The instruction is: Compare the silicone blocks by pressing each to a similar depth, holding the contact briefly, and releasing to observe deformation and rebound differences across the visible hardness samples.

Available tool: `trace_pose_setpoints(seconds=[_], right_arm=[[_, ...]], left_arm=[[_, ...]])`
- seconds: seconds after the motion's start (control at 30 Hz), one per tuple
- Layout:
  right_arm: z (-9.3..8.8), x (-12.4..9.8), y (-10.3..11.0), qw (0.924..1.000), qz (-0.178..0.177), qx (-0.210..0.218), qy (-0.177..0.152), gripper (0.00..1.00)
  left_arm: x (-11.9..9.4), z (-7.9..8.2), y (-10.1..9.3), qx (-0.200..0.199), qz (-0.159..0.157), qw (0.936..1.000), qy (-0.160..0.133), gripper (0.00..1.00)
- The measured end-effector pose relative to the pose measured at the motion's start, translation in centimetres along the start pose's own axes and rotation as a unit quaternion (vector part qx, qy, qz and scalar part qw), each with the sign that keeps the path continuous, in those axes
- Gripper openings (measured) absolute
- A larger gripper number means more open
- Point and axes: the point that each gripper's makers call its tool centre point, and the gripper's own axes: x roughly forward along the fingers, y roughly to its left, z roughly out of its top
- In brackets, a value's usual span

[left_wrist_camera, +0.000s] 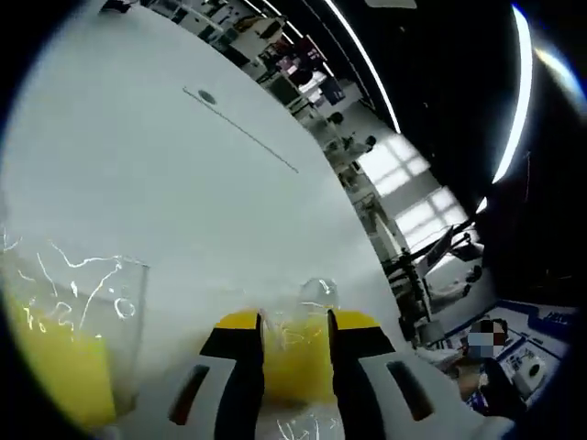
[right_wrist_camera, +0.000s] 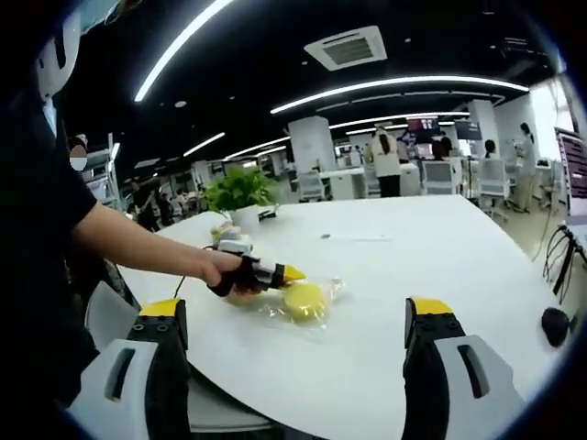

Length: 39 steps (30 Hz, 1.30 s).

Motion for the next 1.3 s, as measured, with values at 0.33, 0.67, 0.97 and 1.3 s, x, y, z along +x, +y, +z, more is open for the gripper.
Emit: trace_pose_setpoints(seconds=[0.33,0.67,0.97,1.3], right_arm=[[0.0,0.3,-0.2,1.0000,0.002,0.009,0.003,0.90],[2.0,2.6,0.5,0.9992,0.025,0.018,-0.025,0.89],[0.8,3.9,0.7,0.9982,0.039,-0.045,-0.006,0.88],[0.4,4.1,0.4,0.9964,0.050,-0.069,0.002,0.95]], left_arm=[[-3.8,0.9,-3.5,0.137,-0.018,0.9904,-0.003,0.61],[-13.9,5.4,-5.1,0.293,-0.033,0.9529,-0.072,0.77],[-22.9,2.7,-4.3,0.330,-0.035,0.9376,-0.103,0.86],[-28.3,-0.8,-3.1,0.381,-0.002,0.9212,-0.078,0.99]])
